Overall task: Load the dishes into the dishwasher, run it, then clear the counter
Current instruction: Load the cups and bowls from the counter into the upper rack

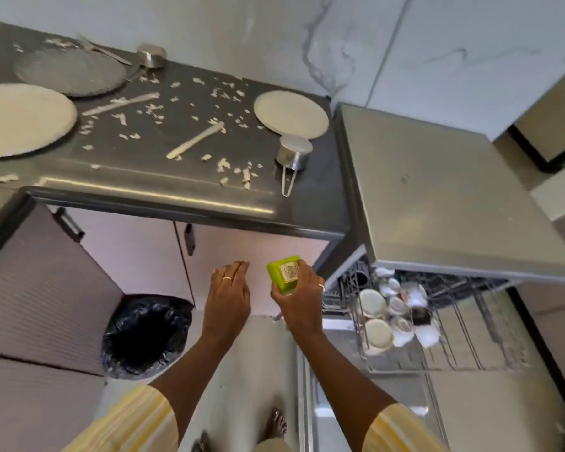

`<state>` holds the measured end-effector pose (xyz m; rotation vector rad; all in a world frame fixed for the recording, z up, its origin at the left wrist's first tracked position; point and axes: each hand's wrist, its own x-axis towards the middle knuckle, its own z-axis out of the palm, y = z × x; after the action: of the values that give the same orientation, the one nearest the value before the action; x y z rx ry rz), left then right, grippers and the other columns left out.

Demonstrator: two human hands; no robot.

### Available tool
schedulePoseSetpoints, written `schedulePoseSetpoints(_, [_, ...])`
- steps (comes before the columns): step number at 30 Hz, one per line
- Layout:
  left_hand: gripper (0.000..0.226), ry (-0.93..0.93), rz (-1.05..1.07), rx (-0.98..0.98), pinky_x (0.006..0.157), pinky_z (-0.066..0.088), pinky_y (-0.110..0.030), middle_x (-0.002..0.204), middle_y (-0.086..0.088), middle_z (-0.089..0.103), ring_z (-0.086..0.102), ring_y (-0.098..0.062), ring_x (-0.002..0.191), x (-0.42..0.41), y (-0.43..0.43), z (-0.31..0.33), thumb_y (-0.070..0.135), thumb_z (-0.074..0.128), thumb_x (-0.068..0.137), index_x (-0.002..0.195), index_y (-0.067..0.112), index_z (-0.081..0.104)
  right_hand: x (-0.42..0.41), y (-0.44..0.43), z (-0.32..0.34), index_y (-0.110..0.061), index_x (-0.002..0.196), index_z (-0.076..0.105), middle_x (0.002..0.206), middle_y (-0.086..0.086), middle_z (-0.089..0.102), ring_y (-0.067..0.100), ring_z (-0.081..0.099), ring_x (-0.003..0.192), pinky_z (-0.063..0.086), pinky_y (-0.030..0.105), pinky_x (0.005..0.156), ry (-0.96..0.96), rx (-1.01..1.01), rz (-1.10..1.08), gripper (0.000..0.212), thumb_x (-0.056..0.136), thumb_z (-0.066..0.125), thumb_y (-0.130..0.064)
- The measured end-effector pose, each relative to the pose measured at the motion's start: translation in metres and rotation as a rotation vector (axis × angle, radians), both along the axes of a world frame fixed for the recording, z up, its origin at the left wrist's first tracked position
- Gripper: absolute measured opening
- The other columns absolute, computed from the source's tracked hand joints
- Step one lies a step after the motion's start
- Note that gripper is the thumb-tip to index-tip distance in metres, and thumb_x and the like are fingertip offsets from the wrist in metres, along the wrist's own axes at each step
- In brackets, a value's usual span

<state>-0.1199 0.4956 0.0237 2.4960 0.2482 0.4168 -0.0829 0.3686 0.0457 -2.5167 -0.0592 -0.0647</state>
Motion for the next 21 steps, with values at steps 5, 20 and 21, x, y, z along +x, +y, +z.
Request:
schedulePoseSetpoints(5, [0.039,0.129,-0.126,-0.021,0.112,0.012,-0.034,0.133,-0.014,0.053,0.045,-0.03,0.128,0.008,-0.073,-0.027,0.006,0.048,0.093,0.132,0.003,0.048,-0.013,-0.071,-0.027,-0.005,0.134,0.041,0.125,0.015,0.051,0.031,0.047,0.113,0.045,0.039,0.093,0.05,0.072,-0.137,0.072,0.075,0.074,-0.029])
schedulePoseSetpoints(20, [0.053,0.268,-0.247,0.056,0.116,0.017,-0.035,0.148,-0.016,0.032,0.026,-0.026,0.139,0.09,-0.282,-0.098,0.018,0.041,0.097,0.144,0.002,0.024,0.027,-0.306,-0.104,-0.001,0.131,0.045,0.122,0.023,0.055,0.039,0.048,0.108,0.042,0.042,0.089,0.026,0.008,-0.461,0.073,0.07,0.078,-0.026])
schedulePoseSetpoints(21, [0.054,0.265,-0.242,0.055,0.117,0.015,-0.034,0.148,-0.017,0.03,0.025,-0.027,0.139,0.092,-0.288,-0.098,0.018,0.041,0.097,0.144,0.001,0.023,0.027,-0.313,-0.106,-0.001,0.131,0.044,0.123,0.023,0.054,0.039,0.048,0.109,0.042,0.043,0.089,0.018,0.006,-0.465,0.073,0.071,0.077,-0.026])
